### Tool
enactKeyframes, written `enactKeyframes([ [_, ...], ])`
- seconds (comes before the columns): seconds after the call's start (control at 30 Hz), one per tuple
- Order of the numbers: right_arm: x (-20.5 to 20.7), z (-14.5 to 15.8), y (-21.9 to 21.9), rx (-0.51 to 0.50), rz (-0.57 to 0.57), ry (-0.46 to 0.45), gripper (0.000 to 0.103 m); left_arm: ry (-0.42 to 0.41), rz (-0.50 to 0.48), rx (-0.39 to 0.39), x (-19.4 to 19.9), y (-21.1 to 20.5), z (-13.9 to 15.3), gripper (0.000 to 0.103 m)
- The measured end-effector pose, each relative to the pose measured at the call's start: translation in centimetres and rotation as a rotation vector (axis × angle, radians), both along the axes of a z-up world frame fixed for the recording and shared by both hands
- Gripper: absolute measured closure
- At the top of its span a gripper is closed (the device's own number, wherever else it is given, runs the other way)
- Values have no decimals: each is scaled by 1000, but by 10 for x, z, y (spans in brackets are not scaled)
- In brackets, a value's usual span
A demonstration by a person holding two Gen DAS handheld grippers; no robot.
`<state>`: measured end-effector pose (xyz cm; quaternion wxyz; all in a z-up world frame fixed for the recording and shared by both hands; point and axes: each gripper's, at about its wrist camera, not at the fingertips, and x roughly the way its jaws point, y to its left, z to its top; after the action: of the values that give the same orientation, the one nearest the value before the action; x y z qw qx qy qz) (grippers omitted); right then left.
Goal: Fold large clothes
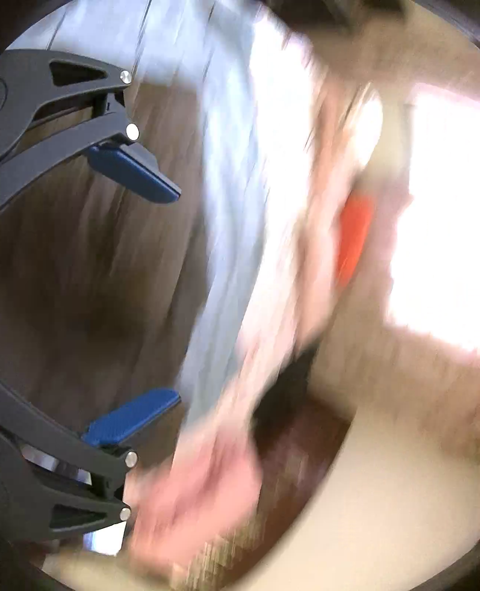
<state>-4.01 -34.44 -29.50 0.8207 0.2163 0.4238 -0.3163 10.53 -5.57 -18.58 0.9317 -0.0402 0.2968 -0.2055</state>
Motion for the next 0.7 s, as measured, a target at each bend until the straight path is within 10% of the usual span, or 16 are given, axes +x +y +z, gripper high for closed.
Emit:
enactKeyframes([
  [0.07, 14, -3, 18, 20, 27, -11, 1, 9, 138, 37, 37, 40, -30, 2],
  [0.13, 28, -2, 41, 47, 55, -52, 1, -76, 227, -101, 52, 88, -64, 2],
  [0.23, 50, 8, 75, 58, 111, -140, 1, 51, 351, -142, 89, 121, -121, 2],
  [0.3, 67, 15, 96, 56, 151, -200, 1, 185, 352, -92, 110, 116, -167, 2],
  [0.57, 166, 11, 186, 133, 398, -419, 1, 148, 371, -38, 108, 115, -212, 2],
  [0.7, 214, -34, 225, -263, 534, -228, 1, 169, 351, -98, 111, 124, -215, 2],
])
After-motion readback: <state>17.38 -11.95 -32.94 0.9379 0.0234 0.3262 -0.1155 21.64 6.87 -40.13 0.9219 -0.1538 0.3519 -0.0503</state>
